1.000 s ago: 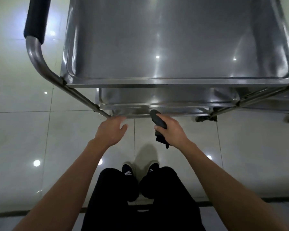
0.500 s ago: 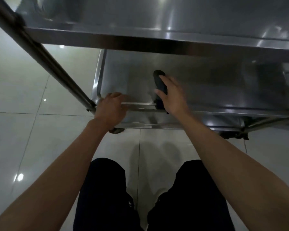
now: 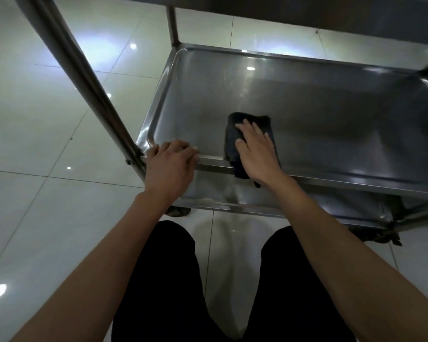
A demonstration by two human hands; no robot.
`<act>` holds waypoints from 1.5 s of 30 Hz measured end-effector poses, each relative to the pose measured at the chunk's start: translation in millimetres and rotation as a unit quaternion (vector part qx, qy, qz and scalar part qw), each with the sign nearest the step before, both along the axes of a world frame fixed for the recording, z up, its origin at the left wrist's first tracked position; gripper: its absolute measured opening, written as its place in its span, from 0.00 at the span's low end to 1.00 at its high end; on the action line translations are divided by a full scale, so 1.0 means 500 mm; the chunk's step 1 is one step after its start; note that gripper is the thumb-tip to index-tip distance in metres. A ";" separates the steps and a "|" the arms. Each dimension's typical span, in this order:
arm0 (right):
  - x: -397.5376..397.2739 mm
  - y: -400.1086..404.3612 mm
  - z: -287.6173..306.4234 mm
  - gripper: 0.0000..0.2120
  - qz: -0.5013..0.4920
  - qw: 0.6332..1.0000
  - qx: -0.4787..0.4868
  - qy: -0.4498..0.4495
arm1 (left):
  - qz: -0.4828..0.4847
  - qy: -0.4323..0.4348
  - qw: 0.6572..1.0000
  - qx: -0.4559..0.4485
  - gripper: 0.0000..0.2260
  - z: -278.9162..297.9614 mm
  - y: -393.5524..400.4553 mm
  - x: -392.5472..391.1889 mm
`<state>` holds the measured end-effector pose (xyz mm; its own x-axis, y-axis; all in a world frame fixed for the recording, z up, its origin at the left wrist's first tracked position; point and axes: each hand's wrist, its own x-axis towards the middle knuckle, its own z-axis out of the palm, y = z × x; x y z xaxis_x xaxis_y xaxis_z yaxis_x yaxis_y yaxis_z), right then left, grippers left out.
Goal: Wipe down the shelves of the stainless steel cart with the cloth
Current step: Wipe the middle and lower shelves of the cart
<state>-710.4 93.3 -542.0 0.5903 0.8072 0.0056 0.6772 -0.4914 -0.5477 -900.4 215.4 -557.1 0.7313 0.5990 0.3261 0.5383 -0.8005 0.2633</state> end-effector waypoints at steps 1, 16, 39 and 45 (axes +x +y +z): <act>-0.002 0.001 0.002 0.23 -0.002 1.000 0.003 0.003 | -0.007 0.006 1.000 -0.013 0.13 0.005 0.002 -0.001; -0.028 0.027 0.001 0.23 0.016 0.998 -0.029 -0.055 | 0.083 -0.045 0.995 0.008 0.10 0.013 -0.009 -0.061; -0.170 0.242 -0.003 0.24 0.157 0.986 -0.031 -0.054 | 0.087 -0.043 0.994 -0.042 0.10 0.018 -0.014 -0.120; -0.104 0.158 -0.007 0.24 0.100 0.992 -0.032 -0.065 | 0.082 -0.003 0.997 0.009 0.11 0.011 -0.027 -0.080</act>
